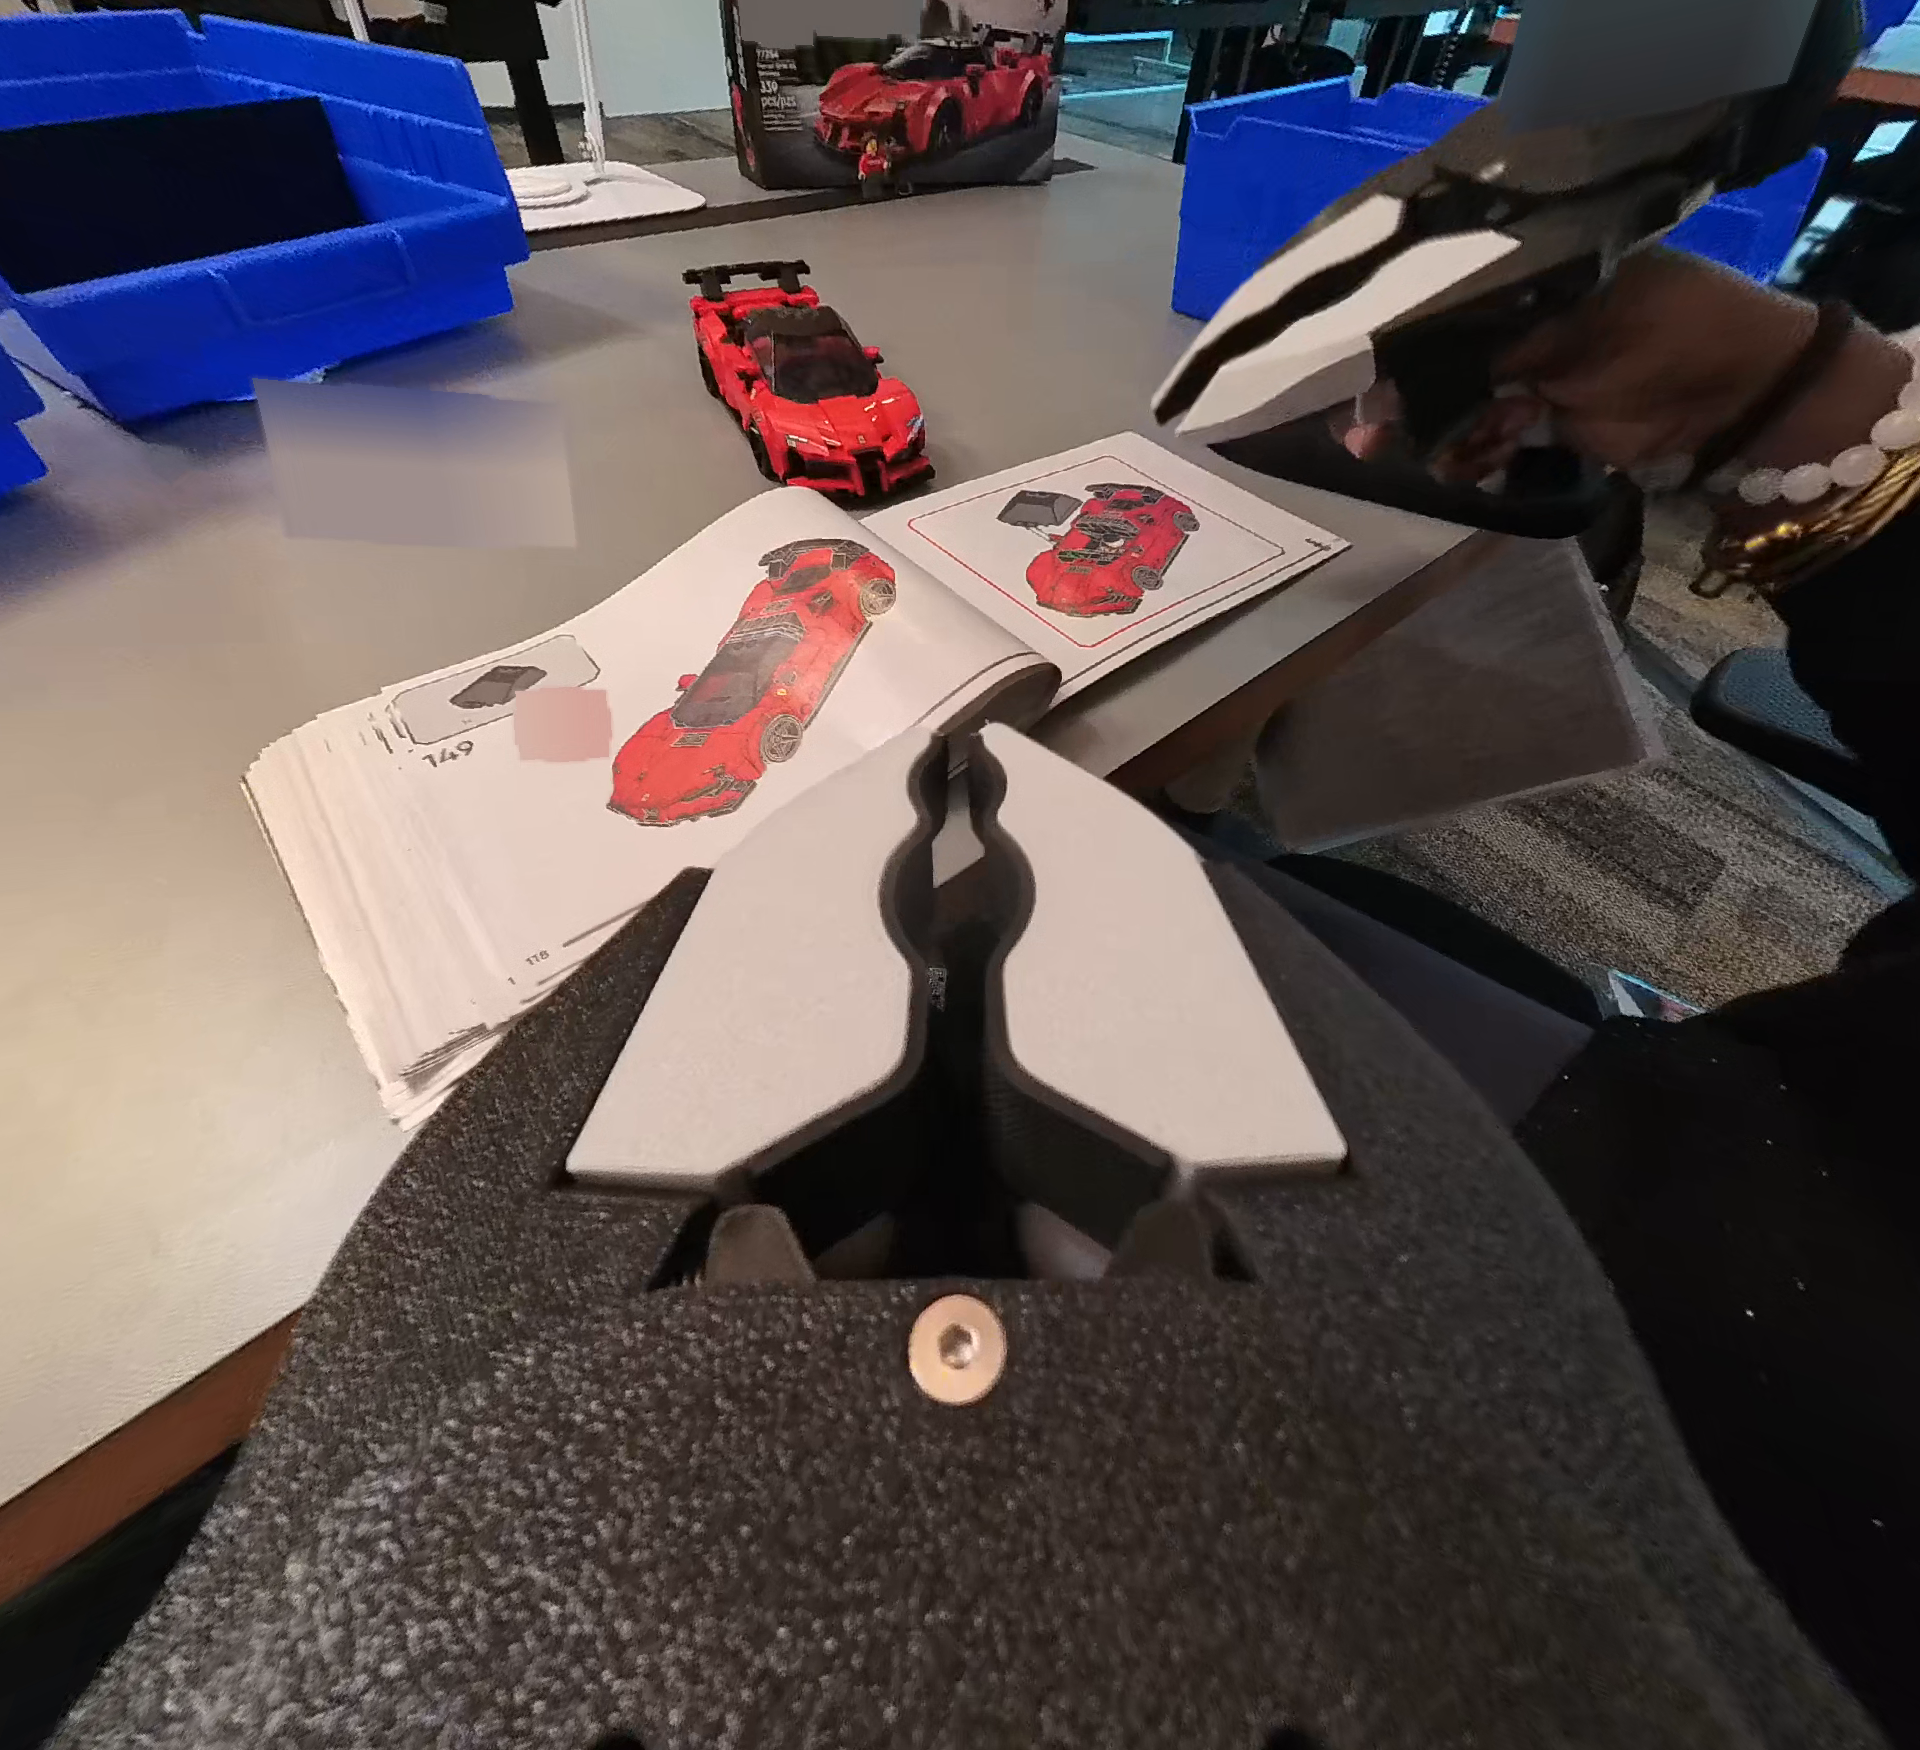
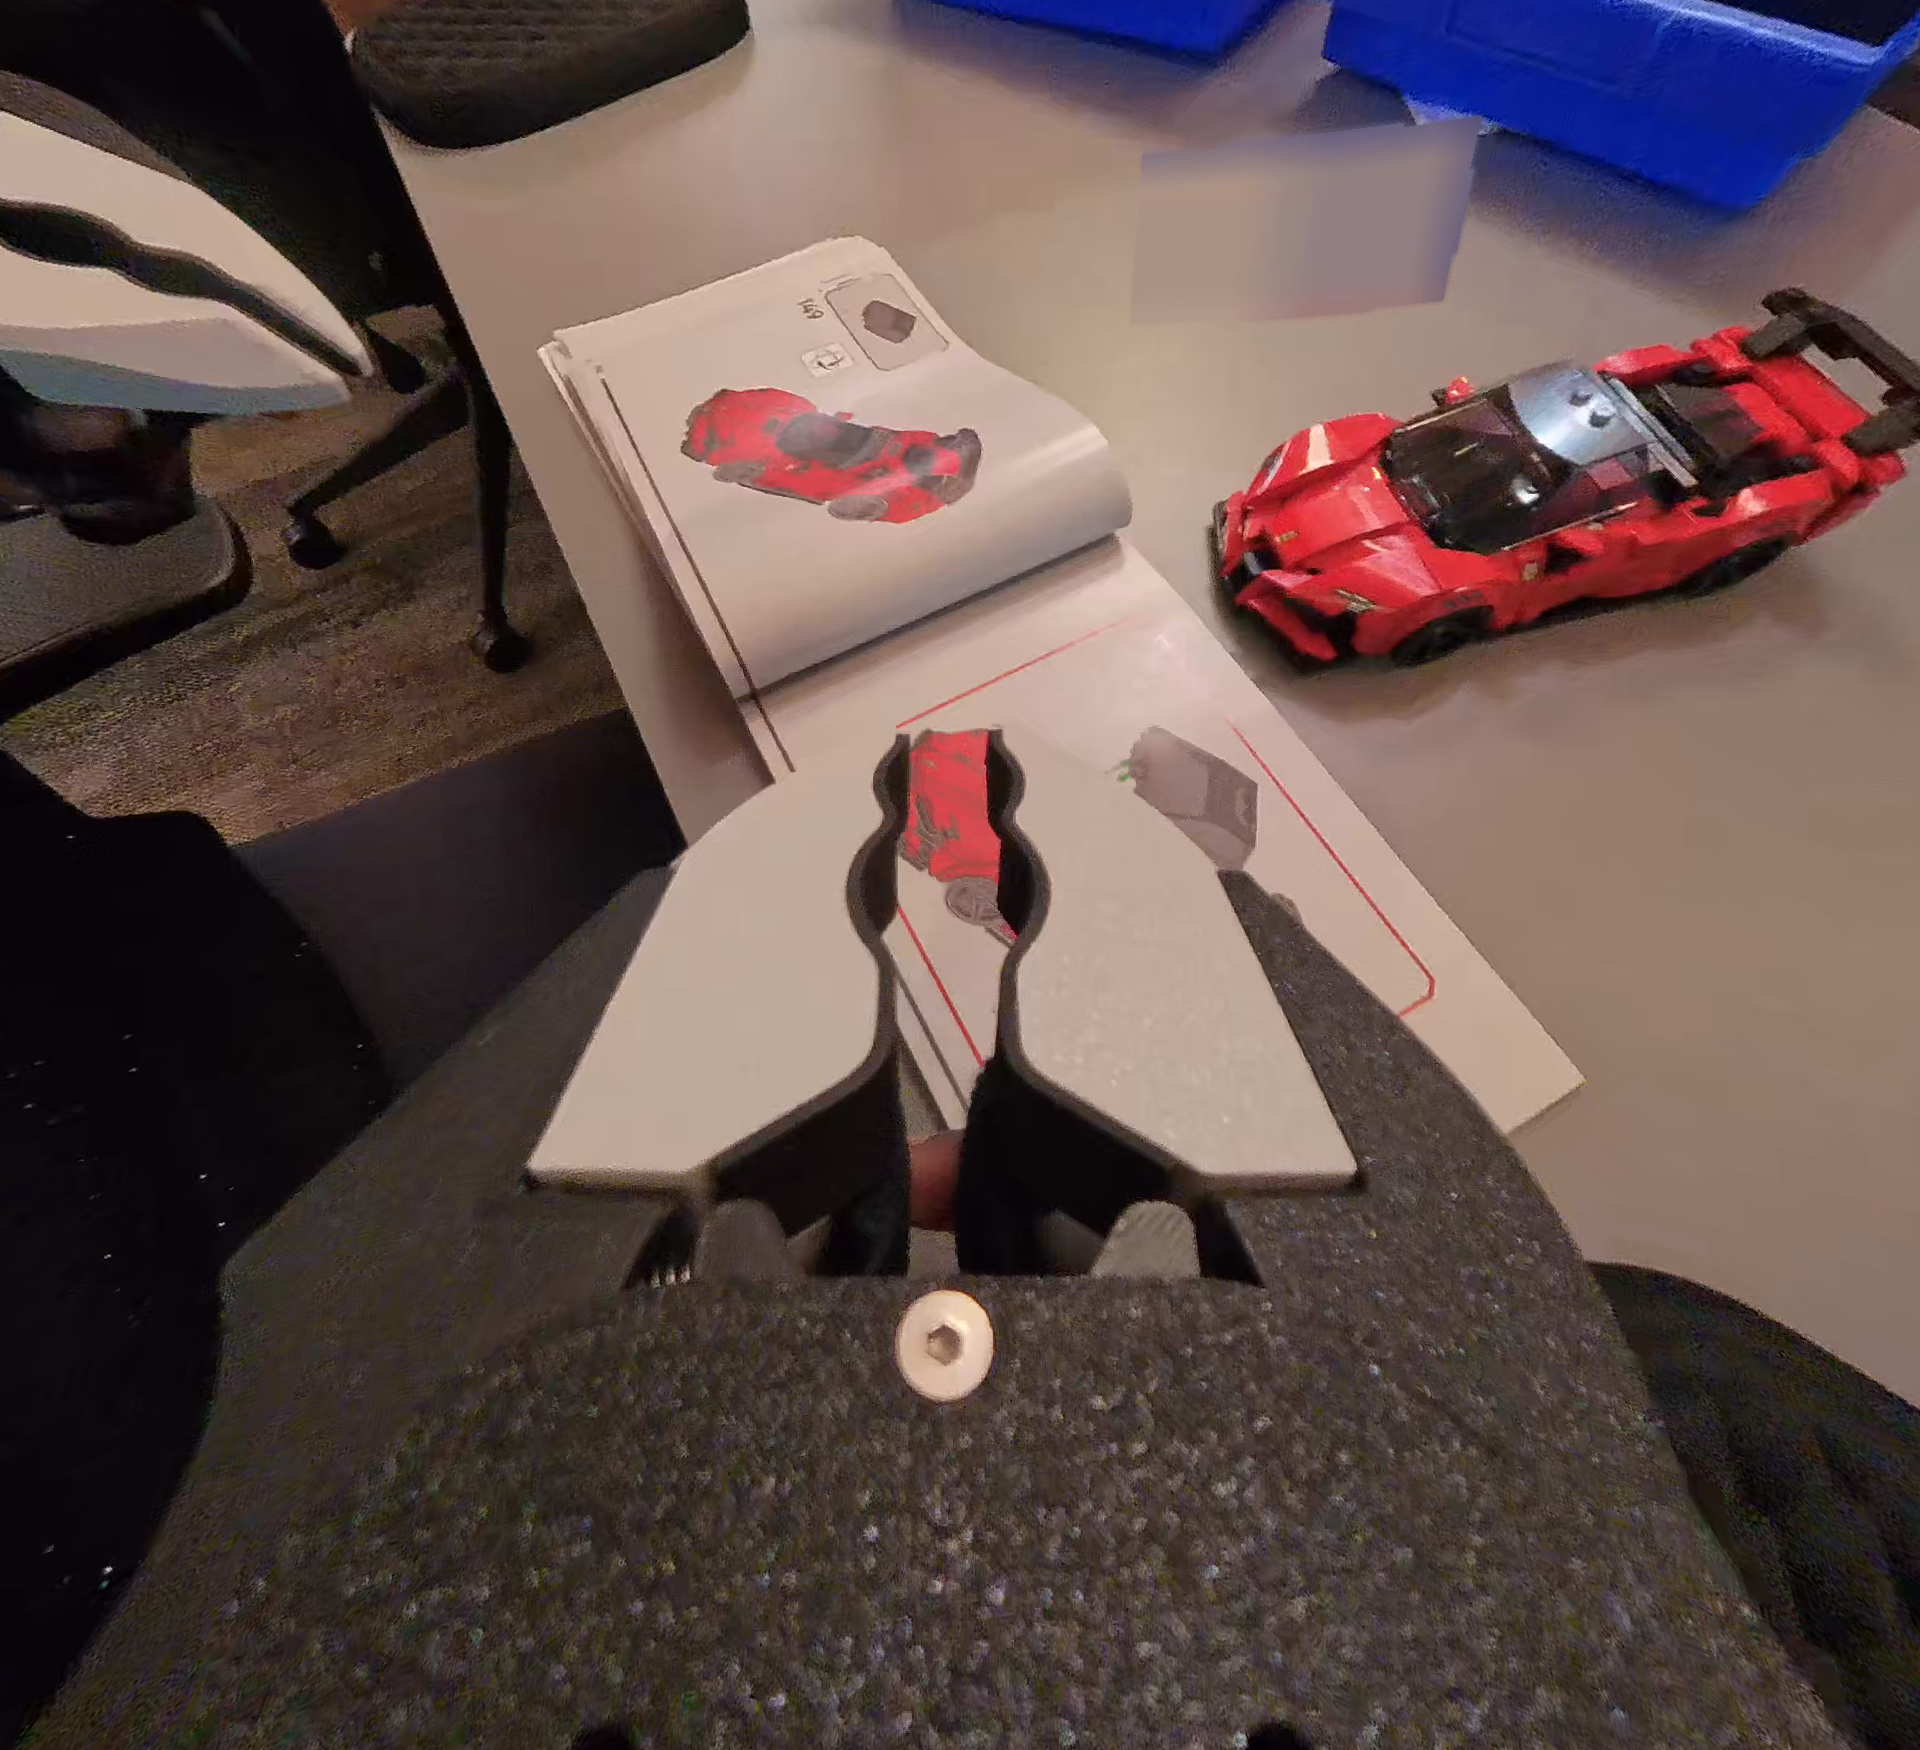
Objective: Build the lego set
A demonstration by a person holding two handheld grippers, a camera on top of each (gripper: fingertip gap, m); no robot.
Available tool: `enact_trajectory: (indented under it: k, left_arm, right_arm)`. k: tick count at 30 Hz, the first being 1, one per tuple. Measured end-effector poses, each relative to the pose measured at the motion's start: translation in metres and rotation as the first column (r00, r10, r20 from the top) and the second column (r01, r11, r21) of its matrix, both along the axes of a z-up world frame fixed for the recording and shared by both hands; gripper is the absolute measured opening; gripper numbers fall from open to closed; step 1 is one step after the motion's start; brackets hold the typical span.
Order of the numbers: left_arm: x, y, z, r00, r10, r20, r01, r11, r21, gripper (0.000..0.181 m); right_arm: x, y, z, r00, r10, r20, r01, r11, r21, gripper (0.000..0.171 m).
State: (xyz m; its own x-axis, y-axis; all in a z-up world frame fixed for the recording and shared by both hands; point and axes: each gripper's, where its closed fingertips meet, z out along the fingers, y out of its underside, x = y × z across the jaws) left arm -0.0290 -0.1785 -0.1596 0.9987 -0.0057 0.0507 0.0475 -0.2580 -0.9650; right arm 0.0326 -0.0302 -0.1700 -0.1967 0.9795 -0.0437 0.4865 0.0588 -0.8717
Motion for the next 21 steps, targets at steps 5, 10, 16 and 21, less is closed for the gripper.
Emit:
enact_trajectory:
  k: [5,10,16,21]
  left_arm:
    - [-0.002,0.0,-0.002,0.999,0.021,0.027,-0.022,1.0,0.006,0.022]
    - [-0.019,0.002,0.003,0.987,0.132,0.089,-0.135,0.99,0.039,0.088]
    - [-0.042,0.016,0.01,0.986,0.156,0.049,-0.158,0.987,0.03,0.125]
    - [-0.074,0.038,0.026,0.982,0.188,0.028,-0.19,0.979,0.071,0.133]
  right_arm:
    - [-0.002,0.004,-0.003,1.0,-0.018,-0.012,0.017,0.999,-0.028,0.04]
    - [-0.009,0.013,-0.002,0.995,-0.066,-0.076,0.064,0.998,-0.017,0.072]
    - [-0.009,0.02,-0.009,0.984,-0.096,-0.151,0.089,0.995,-0.052,0.087]
    - [-0.01,0.033,-0.021,0.994,-0.11,0.008,0.111,0.994,-0.026,0.101]
